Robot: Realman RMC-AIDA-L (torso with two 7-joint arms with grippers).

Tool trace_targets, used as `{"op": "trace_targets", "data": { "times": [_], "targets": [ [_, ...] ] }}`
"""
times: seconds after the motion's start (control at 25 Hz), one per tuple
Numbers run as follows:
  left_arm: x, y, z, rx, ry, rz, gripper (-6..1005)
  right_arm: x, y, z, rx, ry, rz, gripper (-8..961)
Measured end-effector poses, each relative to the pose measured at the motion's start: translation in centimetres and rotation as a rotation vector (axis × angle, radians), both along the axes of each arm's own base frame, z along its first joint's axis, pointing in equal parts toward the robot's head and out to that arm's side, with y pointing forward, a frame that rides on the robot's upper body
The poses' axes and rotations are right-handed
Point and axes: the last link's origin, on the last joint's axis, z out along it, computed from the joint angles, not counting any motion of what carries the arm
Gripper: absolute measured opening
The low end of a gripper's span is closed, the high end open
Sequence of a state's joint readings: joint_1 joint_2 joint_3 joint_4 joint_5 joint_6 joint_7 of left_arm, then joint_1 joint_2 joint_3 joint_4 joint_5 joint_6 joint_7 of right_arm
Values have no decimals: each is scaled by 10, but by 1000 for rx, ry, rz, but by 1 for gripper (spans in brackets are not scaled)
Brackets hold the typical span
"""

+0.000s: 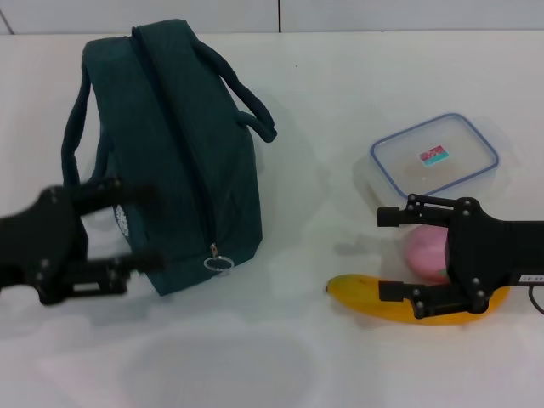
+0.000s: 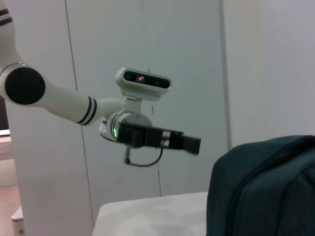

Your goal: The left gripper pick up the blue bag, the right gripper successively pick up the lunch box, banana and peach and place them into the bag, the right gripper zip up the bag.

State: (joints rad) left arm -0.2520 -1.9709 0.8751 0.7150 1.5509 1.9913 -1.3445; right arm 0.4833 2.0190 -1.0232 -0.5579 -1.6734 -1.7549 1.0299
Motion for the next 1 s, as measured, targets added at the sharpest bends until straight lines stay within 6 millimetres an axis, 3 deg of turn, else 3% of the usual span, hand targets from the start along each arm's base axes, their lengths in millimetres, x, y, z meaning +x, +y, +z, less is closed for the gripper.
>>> {"op": "trace_targets", "data": {
  "times": [0.28,0.56,0.68,0.8,1.0],
  "targets": [
    [-5,23,36,99,-99,182,859,2,2,0,16,-7,-15,839],
    [-21,57,86,172,-85,535,858,6,4,0,38,-21,-38,838],
    [-19,81,94,85,20,714,858,8,6,-1,48,-30,-47,838],
    [-13,92,97,37,83,785,857,9,8,-2,60,-39,-57,838],
    [17,107,96,-122,190,887,856,10,9,-2,66,-44,-64,837]
  ]
}}
